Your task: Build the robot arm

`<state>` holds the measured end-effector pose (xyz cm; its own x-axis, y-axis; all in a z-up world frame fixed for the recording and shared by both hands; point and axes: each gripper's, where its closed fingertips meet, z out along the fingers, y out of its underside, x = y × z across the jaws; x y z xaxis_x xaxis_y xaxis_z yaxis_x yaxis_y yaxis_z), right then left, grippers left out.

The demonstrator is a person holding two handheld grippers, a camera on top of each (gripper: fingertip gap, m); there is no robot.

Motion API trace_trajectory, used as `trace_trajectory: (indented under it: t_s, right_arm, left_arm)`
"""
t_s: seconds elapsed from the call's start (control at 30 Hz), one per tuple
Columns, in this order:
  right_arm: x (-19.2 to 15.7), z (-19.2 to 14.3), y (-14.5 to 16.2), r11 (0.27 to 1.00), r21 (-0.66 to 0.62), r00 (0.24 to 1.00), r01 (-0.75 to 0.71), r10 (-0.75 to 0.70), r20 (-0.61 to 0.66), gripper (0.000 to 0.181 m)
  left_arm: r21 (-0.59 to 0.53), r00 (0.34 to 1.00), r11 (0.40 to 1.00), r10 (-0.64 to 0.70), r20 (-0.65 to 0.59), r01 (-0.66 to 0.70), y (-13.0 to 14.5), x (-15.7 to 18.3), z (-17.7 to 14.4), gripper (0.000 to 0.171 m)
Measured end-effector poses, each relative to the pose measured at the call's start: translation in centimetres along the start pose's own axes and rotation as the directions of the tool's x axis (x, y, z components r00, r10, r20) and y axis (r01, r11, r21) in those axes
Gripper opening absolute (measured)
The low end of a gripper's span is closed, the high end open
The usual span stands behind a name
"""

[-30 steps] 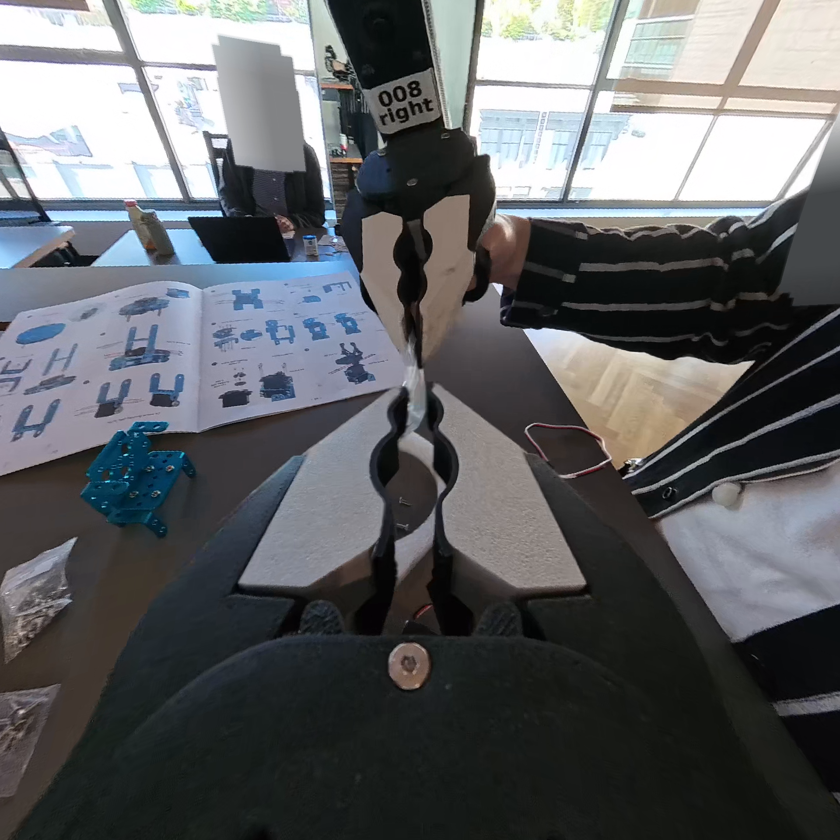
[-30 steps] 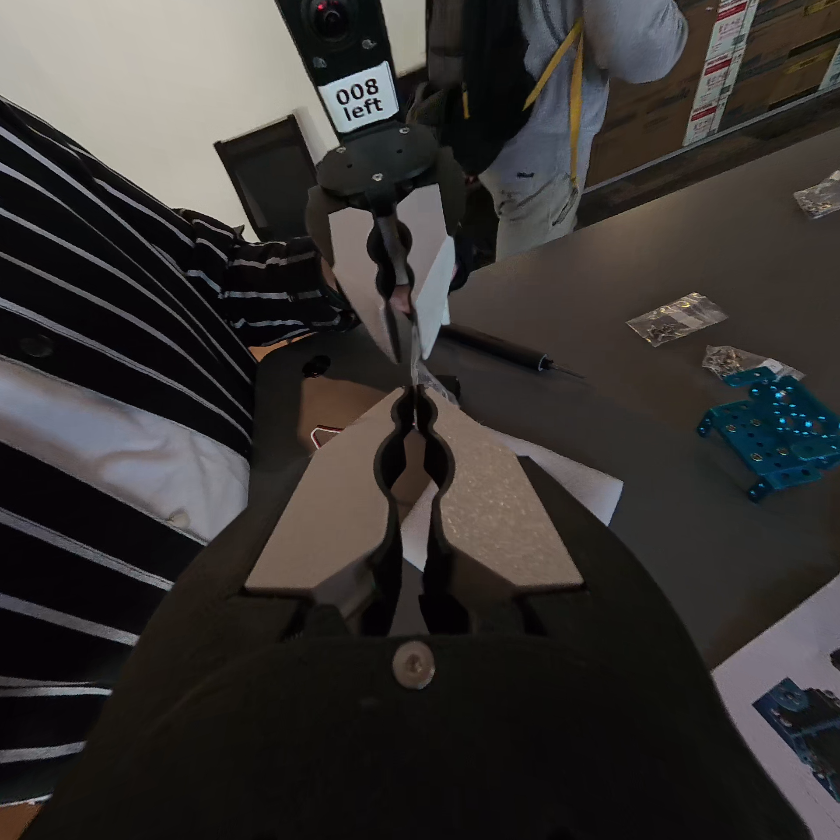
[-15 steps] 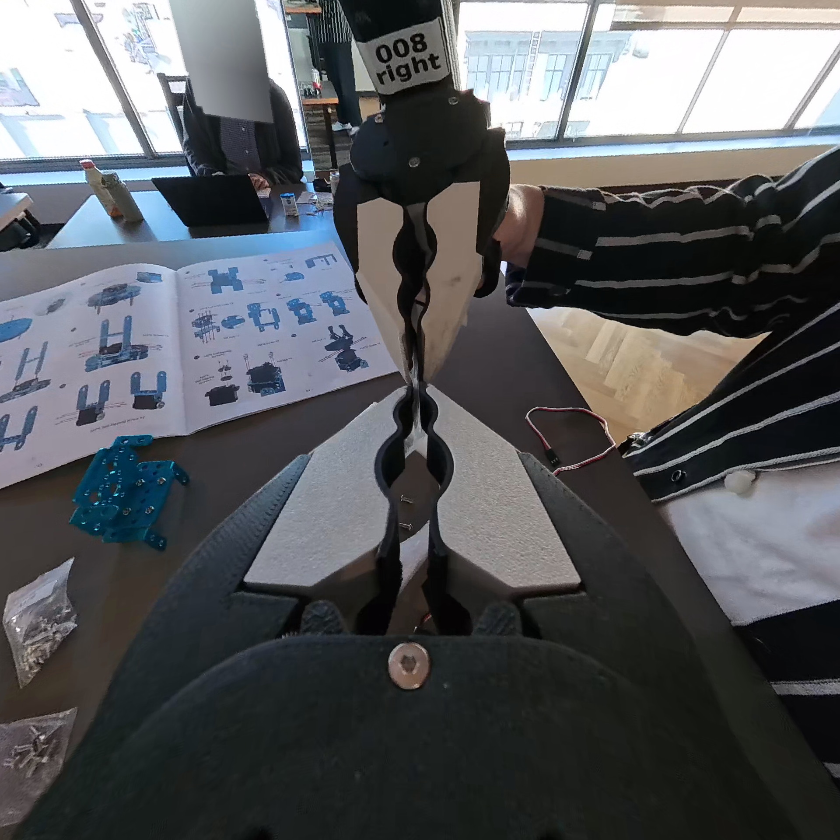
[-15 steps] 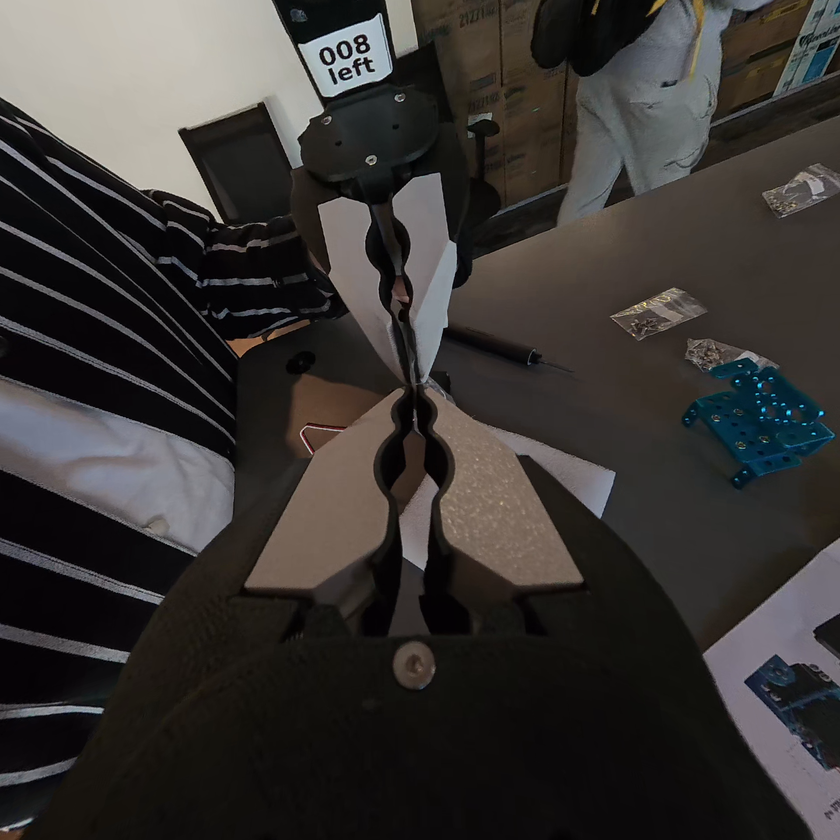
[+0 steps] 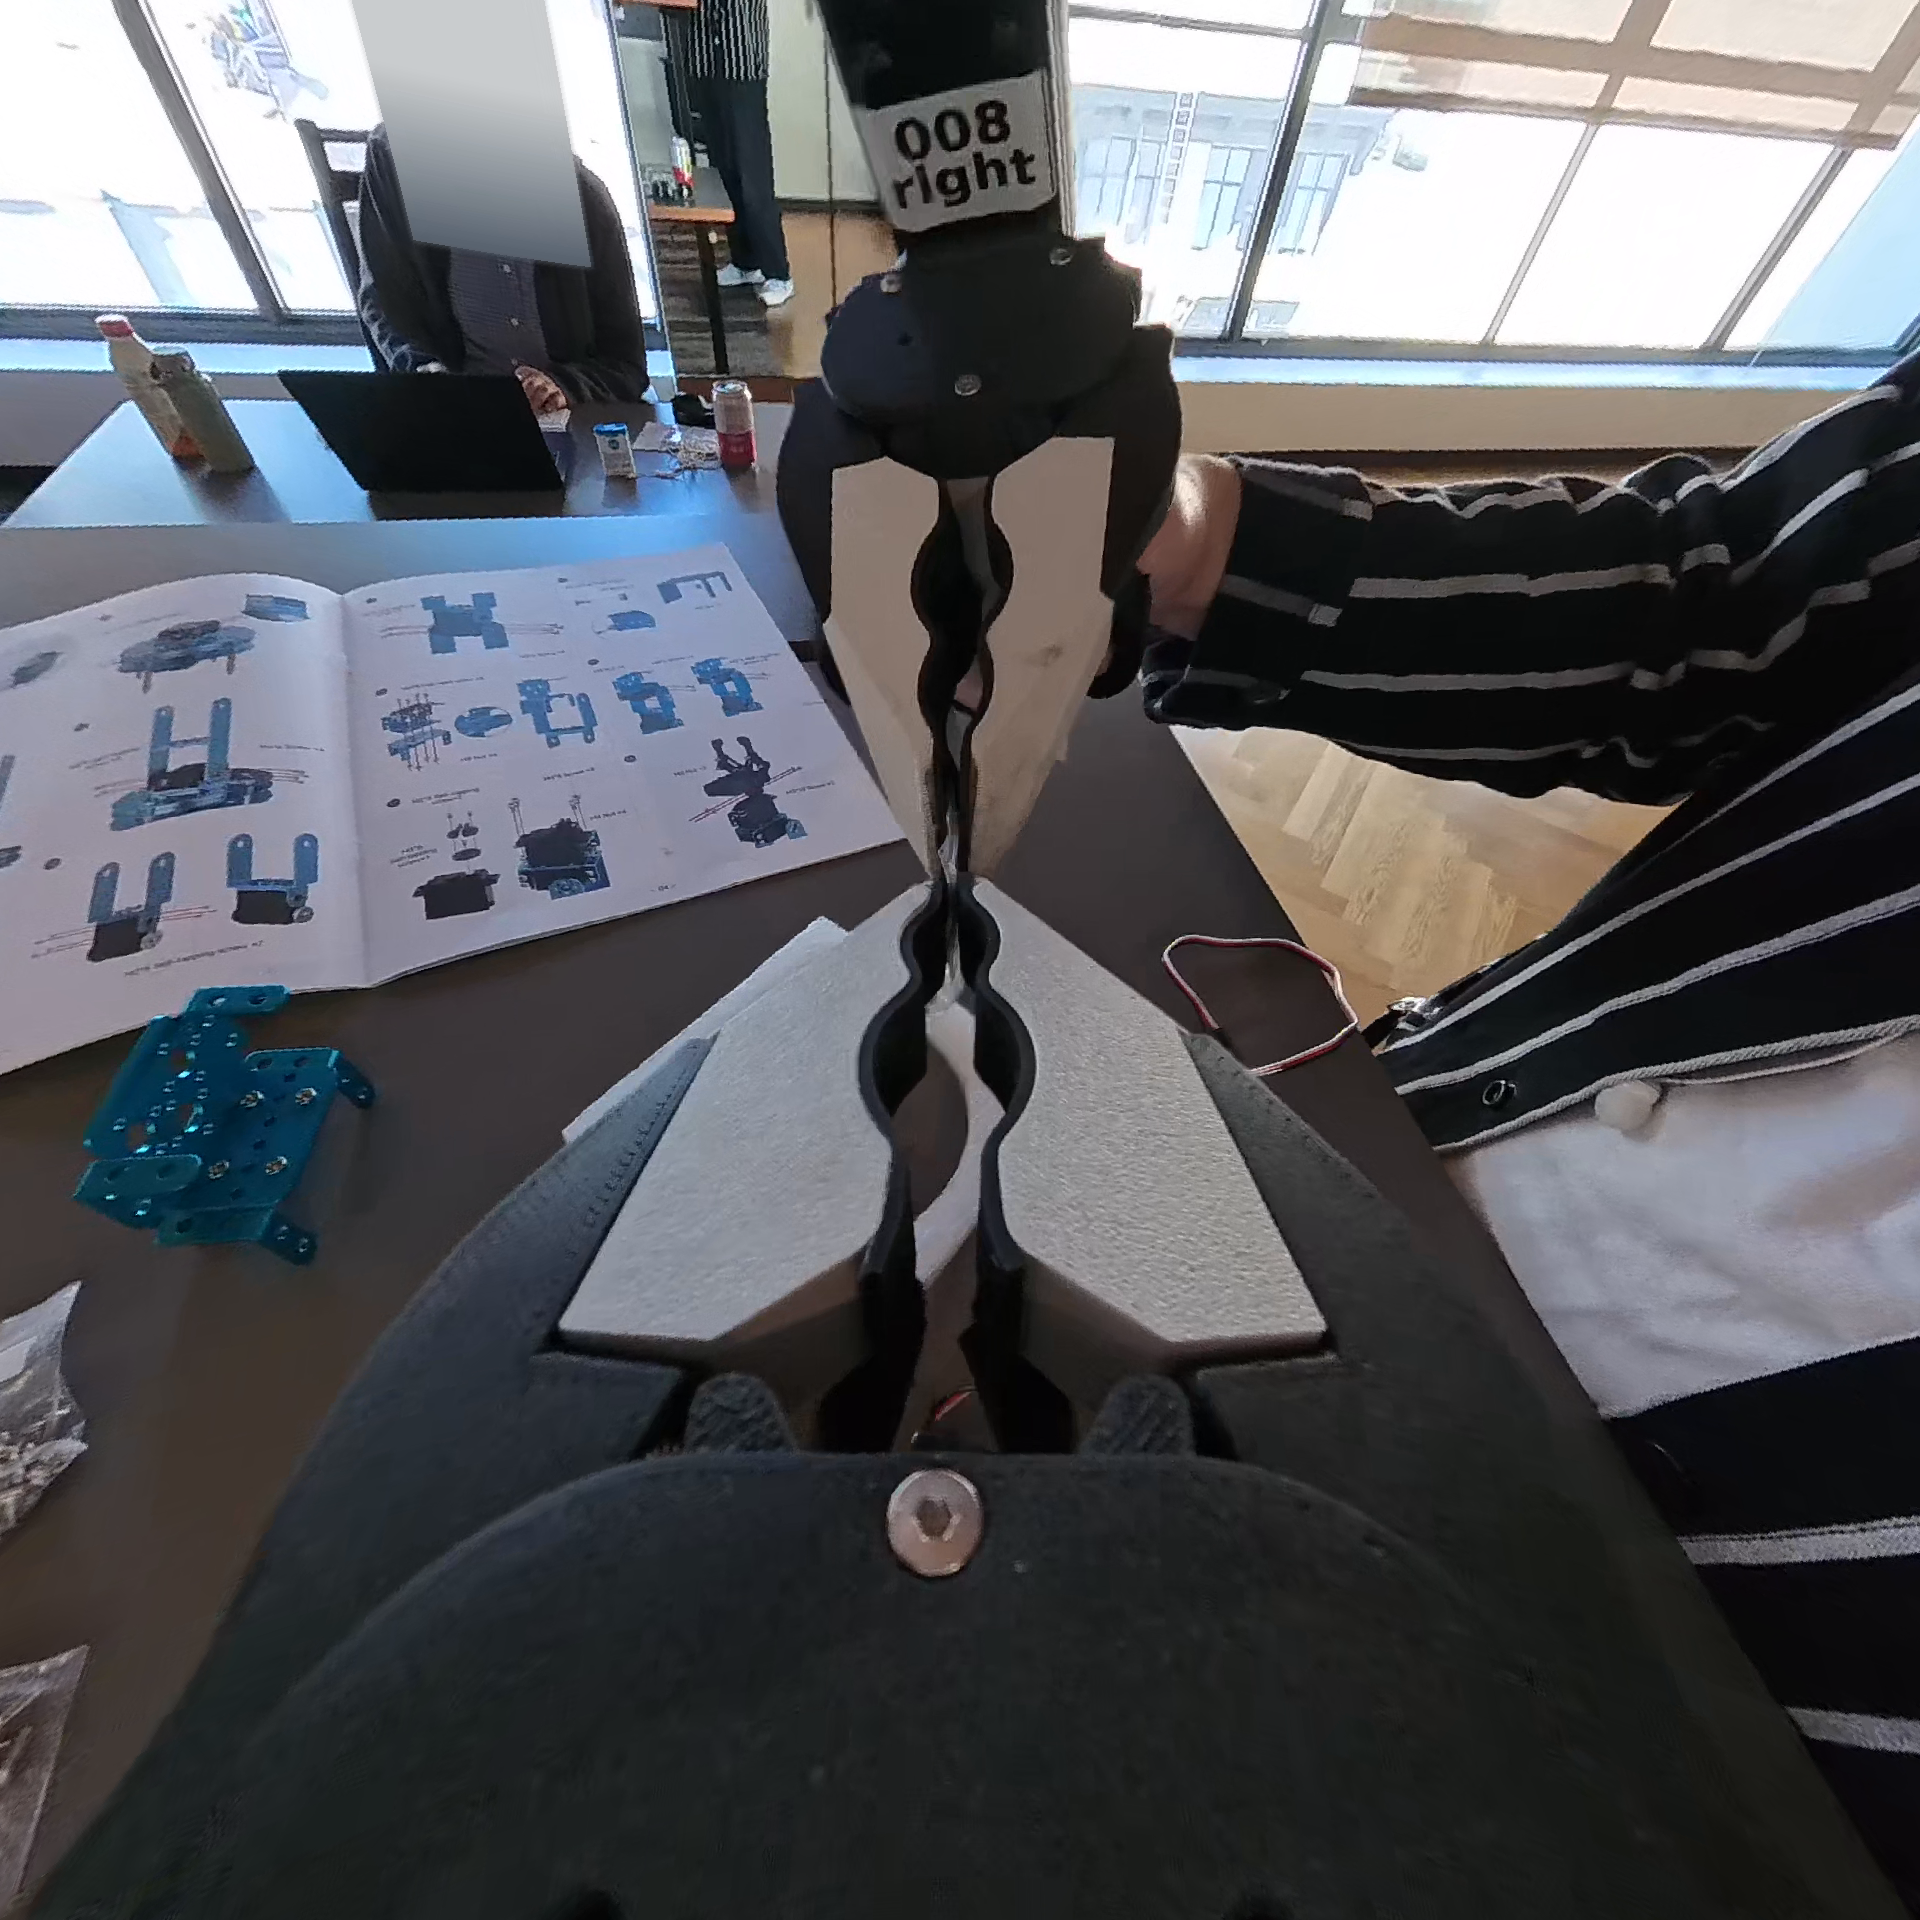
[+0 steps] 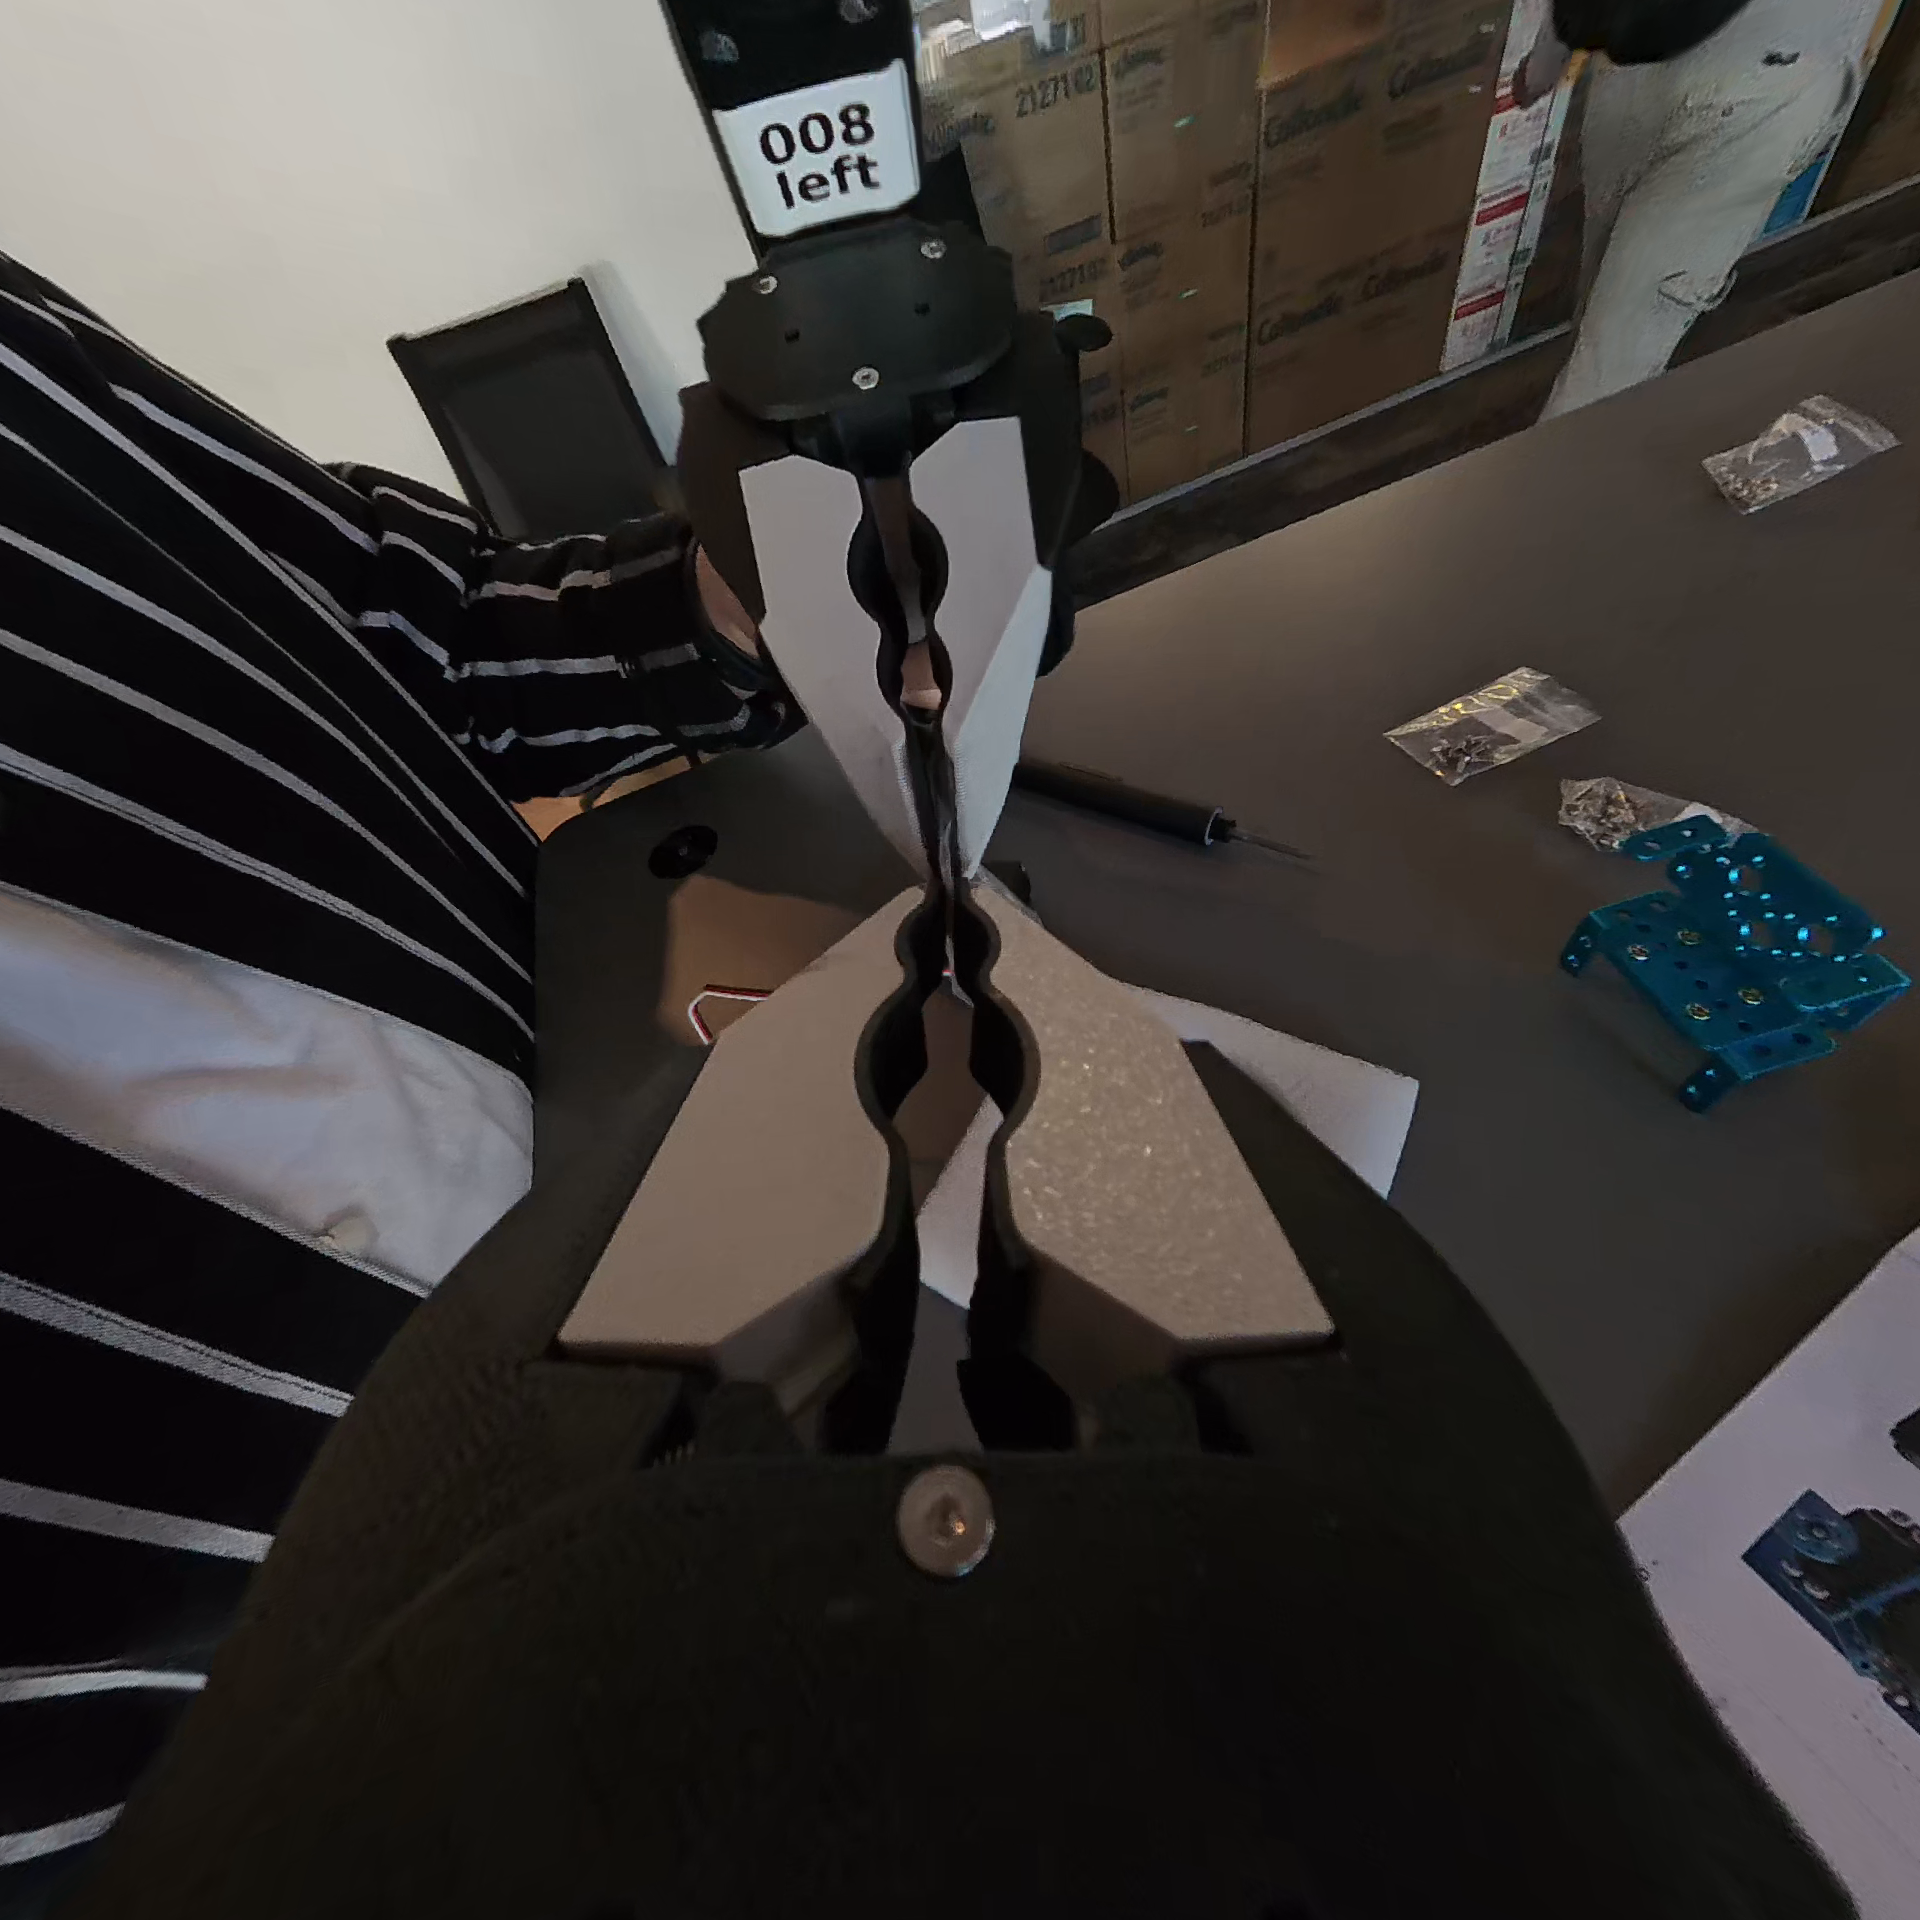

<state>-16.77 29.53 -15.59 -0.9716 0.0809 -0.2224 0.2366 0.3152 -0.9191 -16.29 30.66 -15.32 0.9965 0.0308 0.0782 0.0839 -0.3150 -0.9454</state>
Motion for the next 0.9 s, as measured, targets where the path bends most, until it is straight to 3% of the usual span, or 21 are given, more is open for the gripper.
trace_trajectory:
  t_s: [0.5, 0.57, 0.63, 0.83, 0.87, 0.9]
  right_arm:
    - [-0.3, -0.9, 0.3, 0.993, 0.072, 0.995, -0.096, 0.097, -0.013, 0.0]
    - [-0.4, -1.4, 0.4, 0.988, 0.097, 0.992, -0.122, 0.125, -0.019, 0.0]
    - [-0.7, -1.9, 0.4, 0.972, 0.144, 0.982, -0.185, 0.186, 0.008, 0.0]
    - [-0.7, -2.2, 1.9, 0.952, 0.164, 0.963, -0.257, 0.266, -0.039, 0.0]
    - [-0.1, -2.1, 2.1, 0.945, 0.165, 0.954, -0.281, 0.293, -0.057, 0.0]
    - [1.4, -2.2, 2.3, 0.932, 0.174, 0.936, -0.317, 0.337, -0.104, 0.0]
  left_arm:
    - [0.005, 0.98, 0.988, -0.152, -0.131, 0.154, -0.1, 0.4, 0.2, 0.0]
    - [-0.002, 0.977, 0.984, -0.179, -0.12, 0.18, 0.2, 0.0, 0.3, 0.01]
    - [0.011, 0.967, 0.981, -0.191, -0.168, 0.195, 0.0, 0.5, 0.3, 0.0]
    - [-0.031, 0.967, 0.979, -0.202, -0.157, 0.199, 0.8, 0.7, 1.3, 0.0]
    - [-0.042, 0.967, 0.976, -0.217, -0.131, 0.213, 1.1, 0.3, 1.1, 0.005]
    - [-0.047, 0.968, 0.972, -0.232, -0.092, 0.229, 1.5, -0.4, 0.8, 0.026]
